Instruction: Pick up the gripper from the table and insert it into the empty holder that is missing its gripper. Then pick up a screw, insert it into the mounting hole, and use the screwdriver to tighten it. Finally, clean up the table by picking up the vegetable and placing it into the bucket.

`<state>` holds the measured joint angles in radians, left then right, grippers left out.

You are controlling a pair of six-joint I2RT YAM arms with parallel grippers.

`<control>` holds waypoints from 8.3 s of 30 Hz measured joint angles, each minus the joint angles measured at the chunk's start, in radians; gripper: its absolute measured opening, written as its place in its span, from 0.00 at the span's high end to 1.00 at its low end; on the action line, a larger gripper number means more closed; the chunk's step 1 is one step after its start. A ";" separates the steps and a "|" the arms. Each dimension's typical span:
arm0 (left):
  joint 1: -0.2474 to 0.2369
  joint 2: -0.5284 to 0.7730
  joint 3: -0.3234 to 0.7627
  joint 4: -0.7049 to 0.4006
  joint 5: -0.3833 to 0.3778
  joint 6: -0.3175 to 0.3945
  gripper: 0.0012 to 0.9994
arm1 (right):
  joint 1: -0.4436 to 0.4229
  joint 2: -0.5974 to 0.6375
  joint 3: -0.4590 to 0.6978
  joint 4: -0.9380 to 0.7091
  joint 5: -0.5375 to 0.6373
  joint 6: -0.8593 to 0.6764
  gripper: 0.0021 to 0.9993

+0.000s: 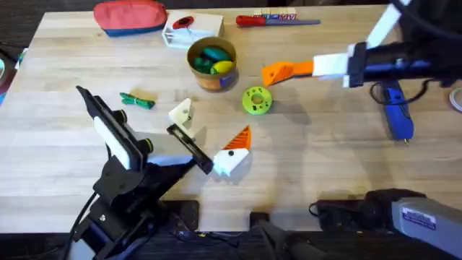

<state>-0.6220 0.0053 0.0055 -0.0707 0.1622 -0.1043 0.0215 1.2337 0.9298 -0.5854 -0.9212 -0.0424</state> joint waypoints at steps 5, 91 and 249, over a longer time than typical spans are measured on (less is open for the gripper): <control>0.000 0.000 0.000 0.006 0.048 0.000 0.01 | 0.077 0.125 -0.015 0.018 -0.219 0.065 1.00; 0.024 0.002 -0.001 0.014 0.046 -0.064 0.01 | 0.535 0.445 -0.014 0.784 -0.106 0.956 1.00; 0.009 0.000 0.000 0.018 0.399 0.000 0.01 | 0.596 0.424 0.129 0.089 0.817 -0.295 0.69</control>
<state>-0.6128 0.0051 0.0055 -0.0525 0.5613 -0.1041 0.6170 1.6575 1.0592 -0.4965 -0.1043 -0.3372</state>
